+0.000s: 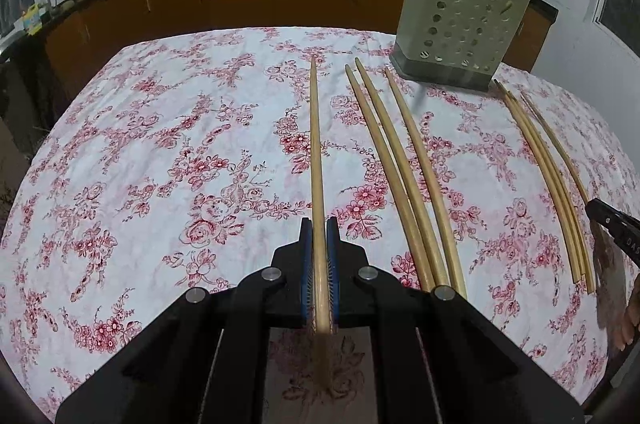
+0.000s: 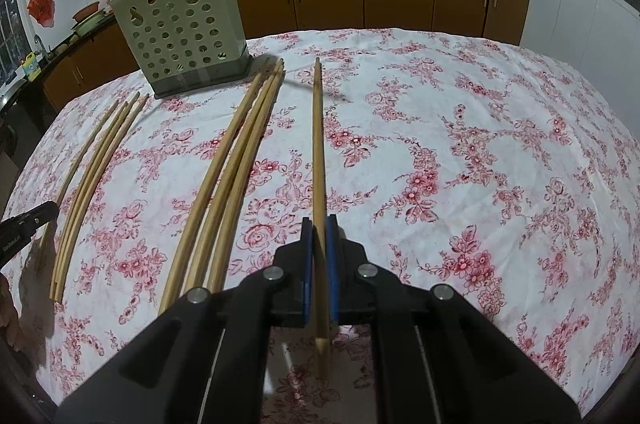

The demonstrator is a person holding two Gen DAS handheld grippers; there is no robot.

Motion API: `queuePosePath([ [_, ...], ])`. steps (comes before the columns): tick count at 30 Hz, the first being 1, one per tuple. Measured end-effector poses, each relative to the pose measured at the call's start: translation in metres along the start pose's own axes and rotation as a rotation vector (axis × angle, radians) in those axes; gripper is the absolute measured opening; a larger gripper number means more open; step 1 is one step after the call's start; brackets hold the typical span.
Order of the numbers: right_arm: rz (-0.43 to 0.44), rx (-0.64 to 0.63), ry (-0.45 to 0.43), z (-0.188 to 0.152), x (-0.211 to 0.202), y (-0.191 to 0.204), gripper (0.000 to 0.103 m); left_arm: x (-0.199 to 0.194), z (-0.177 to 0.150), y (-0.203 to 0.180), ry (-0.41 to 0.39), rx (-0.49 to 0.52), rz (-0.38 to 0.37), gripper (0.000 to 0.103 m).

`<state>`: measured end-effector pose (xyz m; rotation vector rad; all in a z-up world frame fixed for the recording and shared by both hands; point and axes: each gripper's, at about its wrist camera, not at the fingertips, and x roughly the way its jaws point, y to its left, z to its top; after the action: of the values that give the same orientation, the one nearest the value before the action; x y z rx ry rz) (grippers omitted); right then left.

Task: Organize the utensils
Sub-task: 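Lower both tools to the table and grasp one chopstick each, then lift both chopsticks upright and carry them above the green holder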

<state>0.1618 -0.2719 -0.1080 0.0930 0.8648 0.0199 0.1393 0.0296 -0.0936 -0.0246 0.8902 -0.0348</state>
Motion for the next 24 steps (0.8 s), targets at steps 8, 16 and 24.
queuePosePath([
  [8,0.011,0.015,-0.036,0.010,-0.012,-0.003,0.008,-0.006,0.004,0.001,-0.002,0.003,-0.010,0.008],
  [16,0.036,0.044,-0.197,0.041,-0.059,-0.010,0.008,-0.045,0.033,0.010,-0.133,-0.056,-0.047,0.008],
  [24,0.057,0.065,-0.317,0.058,-0.092,-0.010,0.008,-0.076,0.055,0.016,-0.247,-0.118,-0.068,0.008],
])
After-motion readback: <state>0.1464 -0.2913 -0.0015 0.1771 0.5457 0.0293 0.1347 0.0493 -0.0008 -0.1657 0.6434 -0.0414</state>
